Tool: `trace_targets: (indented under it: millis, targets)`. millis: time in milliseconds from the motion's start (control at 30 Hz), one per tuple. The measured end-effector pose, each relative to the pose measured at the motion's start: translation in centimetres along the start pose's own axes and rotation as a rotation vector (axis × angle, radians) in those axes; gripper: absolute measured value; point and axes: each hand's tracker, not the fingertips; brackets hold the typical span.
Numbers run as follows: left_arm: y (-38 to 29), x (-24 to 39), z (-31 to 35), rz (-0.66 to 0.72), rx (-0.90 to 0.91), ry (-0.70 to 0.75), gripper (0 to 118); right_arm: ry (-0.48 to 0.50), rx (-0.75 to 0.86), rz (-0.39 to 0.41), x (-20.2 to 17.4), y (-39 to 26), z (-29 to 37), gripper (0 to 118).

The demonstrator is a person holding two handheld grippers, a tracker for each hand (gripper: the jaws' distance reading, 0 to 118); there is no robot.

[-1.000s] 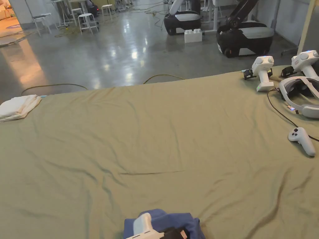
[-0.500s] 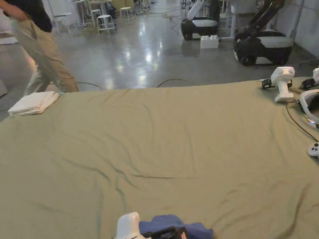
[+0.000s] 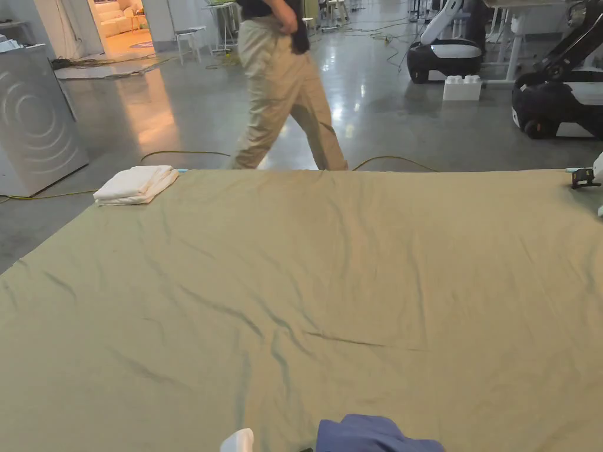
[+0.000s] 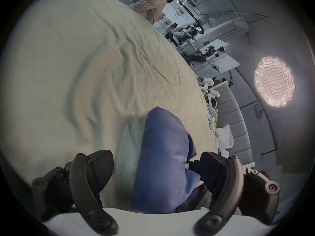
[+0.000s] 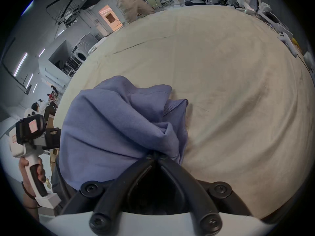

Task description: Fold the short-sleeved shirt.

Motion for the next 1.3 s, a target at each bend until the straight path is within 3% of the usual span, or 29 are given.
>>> trace_targets:
  millis: [33, 67, 100, 133, 200, 267, 367, 467, 533, 667, 800, 867, 900, 1000, 1133, 1300]
  targets:
    - [-0.1, 0.1, -1.2, 0.012, -0.016, -0.024, 102, 0.004, -0.006, -0.026, 0.1, 0.1, 0.0, 0]
    - [-0.1, 0.0, -2.3, 0.024, -0.035, -0.032, 90, 0.002, -0.009, -0.021, 0.1, 0.3, -0.2, 0]
    - [0.0, 0.3, -3.4, 0.012, -0.072, 0.006, 49, 0.001, -0.01, -0.015, 0.0, 0.3, -0.2, 0]
    - [-0.2, 0.8, -4.1, -0.029, -0.087, 0.042, 27, -0.001, -0.01, -0.01, 0.0, 0.2, -0.2, 0]
    - [-0.7, 1.9, -4.7, -0.133, -0.054, 0.104, 27, -0.01, -0.004, -0.002, -0.1, 0.1, -0.3, 0]
    - [-0.2, 1.7, -4.3, -0.091, -0.054, 0.09, 26, -0.02, 0.013, 0.002, -0.2, -0.3, -0.3, 0]
    - [0.6, 1.3, -1.7, -0.009, -0.029, -0.001, 25, -0.013, 0.036, -0.02, -0.6, -0.7, 0.8, 0]
    - [3.5, 0.4, 3.8, -0.036, 0.052, 0.008, 25, 0.194, 0.177, -0.149, -0.1, -1.4, 4.8, 0]
    - [6.1, -1.1, 8.2, -0.081, 0.122, 0.111, 25, 0.234, 0.233, -0.153, 0.3, -2.3, 7.0, 0]
    - [12.1, -5.8, 16.6, -0.1, 0.224, 0.39, 25, 0.185, 0.232, -0.164, 1.7, -4.4, 9.3, 0]
    - [15.7, -8.1, 19.4, -0.188, 0.242, 0.657, 25, 0.141, 0.211, -0.202, 2.2, -5.2, 9.3, 0]
    - [17.0, -9.5, 19.3, -0.087, 0.248, 0.7, 26, 0.135, 0.205, -0.206, 2.4, -5.2, 9.1, 0]
    - [17.4, -10.1, 19.3, -0.044, 0.265, 0.725, 38, 0.135, 0.203, -0.206, 2.3, -5.2, 9.0, 0]
    - [17.4, -9.4, 19.2, -0.021, 0.378, 0.917, 91, 0.141, 0.21, -0.19, 2.5, -4.8, 9.0, 0]
    - [15.8, -3.9, 22.2, -0.195, 0.524, 0.782, 92, 0.095, 0.295, -0.086, 1.6, -3.2, 11.4, 0]
    - [11.2, 7.0, 25.3, -0.51, 0.685, 0.591, 92, 0.049, 0.553, -0.012, -0.4, -0.6, 17.6, 0]
